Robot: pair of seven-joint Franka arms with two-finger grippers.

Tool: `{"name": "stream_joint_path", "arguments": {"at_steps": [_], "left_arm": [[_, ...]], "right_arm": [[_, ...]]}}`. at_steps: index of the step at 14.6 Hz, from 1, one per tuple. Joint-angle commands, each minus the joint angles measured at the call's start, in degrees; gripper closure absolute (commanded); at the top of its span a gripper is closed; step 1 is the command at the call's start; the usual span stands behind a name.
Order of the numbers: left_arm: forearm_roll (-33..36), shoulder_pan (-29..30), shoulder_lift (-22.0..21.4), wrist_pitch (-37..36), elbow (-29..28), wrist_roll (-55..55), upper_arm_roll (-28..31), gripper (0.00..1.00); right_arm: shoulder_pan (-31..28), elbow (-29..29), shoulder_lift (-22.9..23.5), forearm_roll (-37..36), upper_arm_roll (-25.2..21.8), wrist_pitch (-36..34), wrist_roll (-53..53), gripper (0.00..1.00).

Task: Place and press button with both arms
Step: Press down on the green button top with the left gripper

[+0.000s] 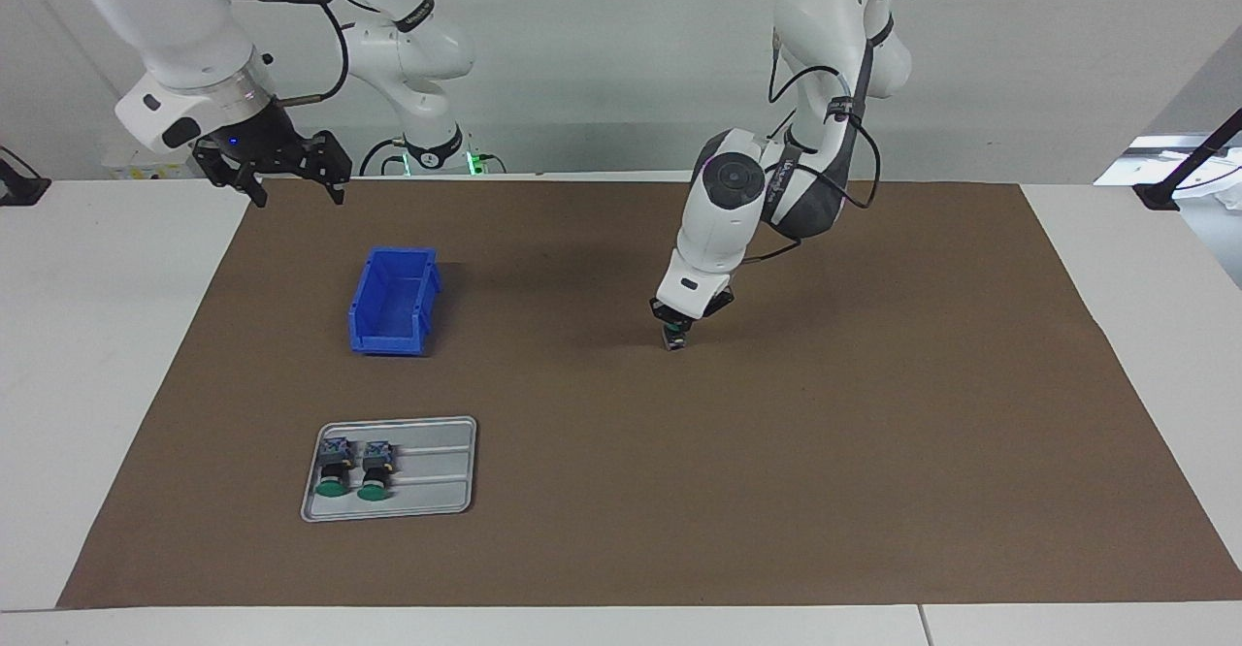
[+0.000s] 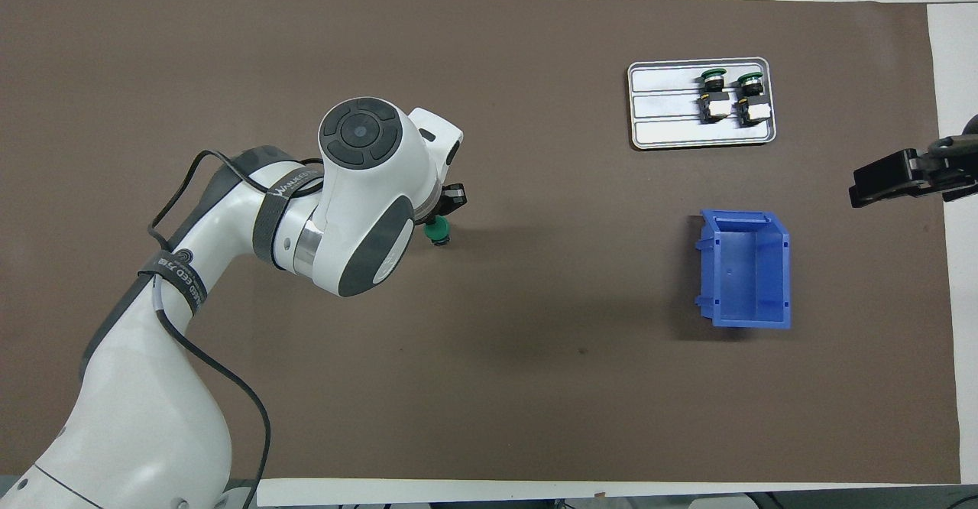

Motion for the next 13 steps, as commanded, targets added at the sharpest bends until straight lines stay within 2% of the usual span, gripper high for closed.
{"name": "stream_joint_path", "arguments": {"at_steps": [1, 7, 11, 12, 13], "left_arm": [[-1.6, -1.5, -0.3, 2.1, -3.1, -0.5, 0.7, 1.0], [-1.7, -1.1, -0.3, 2.8, -3.2, 0.1, 0.7, 0.99], [-1.9, -0.2, -4.1, -0.6, -1.2, 0.5, 1.7, 0.93], [-1.8, 0.8, -4.5, -2.1, -0.1, 0.5, 1.7, 0.9], [-1.7, 1.7, -4.9, -4.3, 0.9, 1.0, 1.7, 0.82]], "right_arm": [[-0.5, -1.7, -1.4, 0.3, 0.2, 1.0, -1.2, 0.01], [-0.5, -1.7, -1.4, 0.3, 0.2, 1.0, -1.2, 0.01], [-0.5, -1.7, -1.4, 0.4, 0.2, 1.0, -1.2, 0.01], [-0.5, -1.7, -1.4, 0.4, 0.2, 1.0, -1.2, 0.01], [-0.5, -1.7, -1.4, 0.3, 0.2, 1.0, -1.2, 0.01]]}}
